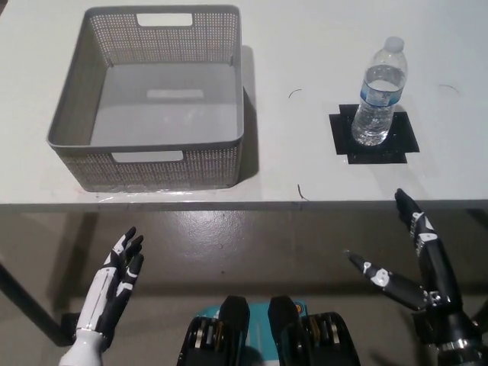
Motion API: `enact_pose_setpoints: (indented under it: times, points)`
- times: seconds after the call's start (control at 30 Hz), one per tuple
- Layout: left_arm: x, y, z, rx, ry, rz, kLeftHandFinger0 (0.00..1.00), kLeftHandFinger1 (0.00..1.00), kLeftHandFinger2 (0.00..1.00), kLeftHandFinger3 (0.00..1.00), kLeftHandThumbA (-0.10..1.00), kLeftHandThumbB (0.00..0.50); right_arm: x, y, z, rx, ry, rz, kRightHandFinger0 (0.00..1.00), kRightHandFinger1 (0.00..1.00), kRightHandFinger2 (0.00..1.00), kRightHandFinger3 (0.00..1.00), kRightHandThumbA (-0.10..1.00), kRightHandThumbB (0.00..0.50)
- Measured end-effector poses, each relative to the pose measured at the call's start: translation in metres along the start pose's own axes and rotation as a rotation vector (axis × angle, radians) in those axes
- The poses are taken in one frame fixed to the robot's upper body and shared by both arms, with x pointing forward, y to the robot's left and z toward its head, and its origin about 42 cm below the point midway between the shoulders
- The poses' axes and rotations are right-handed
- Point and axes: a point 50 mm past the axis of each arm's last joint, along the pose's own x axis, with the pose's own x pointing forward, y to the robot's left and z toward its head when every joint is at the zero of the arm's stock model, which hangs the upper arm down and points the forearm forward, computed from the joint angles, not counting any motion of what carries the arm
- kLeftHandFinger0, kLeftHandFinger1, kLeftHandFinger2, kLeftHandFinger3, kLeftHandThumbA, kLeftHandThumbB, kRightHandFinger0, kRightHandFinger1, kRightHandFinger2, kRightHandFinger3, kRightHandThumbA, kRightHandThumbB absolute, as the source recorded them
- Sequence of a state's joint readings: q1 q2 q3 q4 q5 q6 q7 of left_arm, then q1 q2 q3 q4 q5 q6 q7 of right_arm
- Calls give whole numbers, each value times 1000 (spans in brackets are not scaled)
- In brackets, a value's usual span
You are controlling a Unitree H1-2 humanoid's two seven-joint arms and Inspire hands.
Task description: Use the right hand to pick up a water botttle and place it into a container on the left side
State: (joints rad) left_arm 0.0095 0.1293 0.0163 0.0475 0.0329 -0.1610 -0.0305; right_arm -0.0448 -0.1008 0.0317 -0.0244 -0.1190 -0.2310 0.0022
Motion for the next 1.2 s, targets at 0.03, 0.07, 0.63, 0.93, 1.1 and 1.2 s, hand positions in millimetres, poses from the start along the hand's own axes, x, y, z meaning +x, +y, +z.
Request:
enact_pose_setpoints:
  times: [0.03, 0.07, 0.63, 0.93, 1.1, 1.2]
  points:
    - [-1, 0, 0, -3, -1, -2, 1000, 1000, 1000, 1000, 1000, 107, -1, -1, 3, 2, -14, -5, 1000, 1000, 1000, 1000, 1000, 293]
    - [-2, 0, 1, -4, -2, -3, 1000, 1000, 1000, 1000, 1000, 96, -1, -2, 4, 2, -18, -7, 1000, 1000, 1000, 1000, 1000, 317]
    - [-19, -3, -3, -53, -6, -46, 1000, 1000, 1000, 1000, 1000, 191, 78, -47, 57, -54, -178, -167, 1000, 1000, 1000, 1000, 1000, 450]
    - [-20, -5, -2, -56, -16, -60, 1000, 1000, 1000, 1000, 1000, 198, 132, -68, 41, -65, -37, -202, 1000, 1000, 1000, 1000, 1000, 441]
    - [-20, -6, -3, -57, -16, -62, 1000, 1000, 1000, 1000, 1000, 203, 161, -71, 27, -49, 53, -197, 1000, 1000, 1000, 1000, 1000, 488]
    - [-21, -6, -5, -58, -12, -64, 1000, 1000, 1000, 1000, 1000, 225, 175, -70, 19, -42, 102, -188, 1000, 1000, 1000, 1000, 1000, 492]
